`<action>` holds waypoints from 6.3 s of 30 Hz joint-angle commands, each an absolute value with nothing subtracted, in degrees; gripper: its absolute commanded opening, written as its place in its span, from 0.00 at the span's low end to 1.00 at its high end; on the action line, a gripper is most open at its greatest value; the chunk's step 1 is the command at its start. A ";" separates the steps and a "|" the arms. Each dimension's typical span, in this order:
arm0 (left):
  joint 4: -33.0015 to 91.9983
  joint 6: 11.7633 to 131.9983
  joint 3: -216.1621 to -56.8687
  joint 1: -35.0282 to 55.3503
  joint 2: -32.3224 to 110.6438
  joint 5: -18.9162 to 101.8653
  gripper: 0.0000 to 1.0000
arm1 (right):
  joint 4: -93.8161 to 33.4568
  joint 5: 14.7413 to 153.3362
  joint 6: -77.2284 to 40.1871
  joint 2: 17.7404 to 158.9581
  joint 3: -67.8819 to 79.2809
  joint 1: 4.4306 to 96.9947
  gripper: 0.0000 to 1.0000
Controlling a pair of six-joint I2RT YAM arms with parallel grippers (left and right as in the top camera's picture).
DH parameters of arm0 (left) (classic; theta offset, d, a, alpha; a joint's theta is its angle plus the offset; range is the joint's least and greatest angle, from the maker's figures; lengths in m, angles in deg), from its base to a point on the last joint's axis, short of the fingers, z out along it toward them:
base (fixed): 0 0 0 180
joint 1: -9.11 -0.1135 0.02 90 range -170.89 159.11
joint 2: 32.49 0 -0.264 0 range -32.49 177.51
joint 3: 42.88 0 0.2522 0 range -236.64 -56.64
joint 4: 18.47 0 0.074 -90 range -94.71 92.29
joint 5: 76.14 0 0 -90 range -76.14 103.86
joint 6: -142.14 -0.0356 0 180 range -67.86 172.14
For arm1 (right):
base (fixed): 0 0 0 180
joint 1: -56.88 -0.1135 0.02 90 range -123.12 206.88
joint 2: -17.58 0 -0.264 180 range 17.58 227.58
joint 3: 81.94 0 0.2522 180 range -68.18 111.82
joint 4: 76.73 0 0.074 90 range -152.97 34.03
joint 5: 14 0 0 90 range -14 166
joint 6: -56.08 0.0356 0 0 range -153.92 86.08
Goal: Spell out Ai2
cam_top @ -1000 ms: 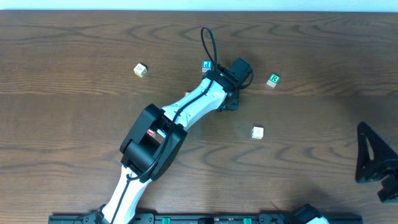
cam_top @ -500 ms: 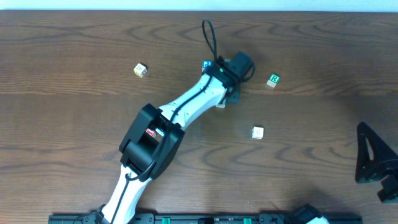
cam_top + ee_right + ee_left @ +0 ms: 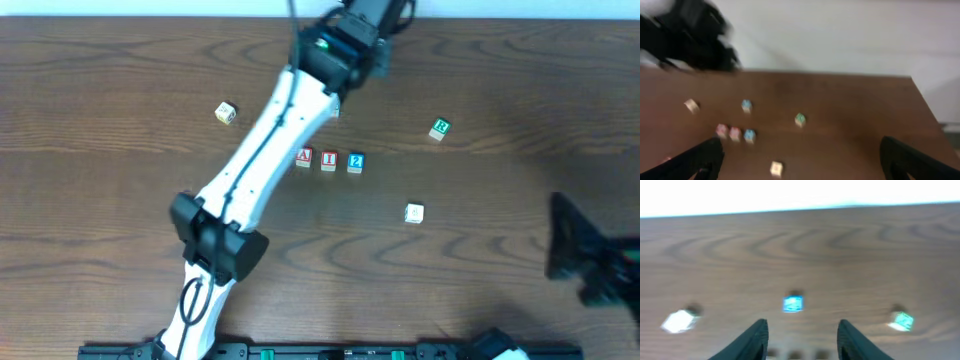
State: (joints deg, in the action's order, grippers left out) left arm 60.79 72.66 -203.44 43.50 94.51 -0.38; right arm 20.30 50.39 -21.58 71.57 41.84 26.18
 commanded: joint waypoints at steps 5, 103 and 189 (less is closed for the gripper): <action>74.03 73.40 -207.31 25.49 83.78 -0.29 0.47 | 14.31 55.13 -21.03 78.50 32.92 29.06 0.85; 23.70 83.08 -136.65 22.00 90.03 45.45 0.05 | -18.63 122.28 -25.76 144.03 14.15 50.35 0.01; 24.24 87.39 -136.65 25.34 90.84 44.82 0.06 | -24.94 120.35 -21.97 146.17 14.37 44.95 0.01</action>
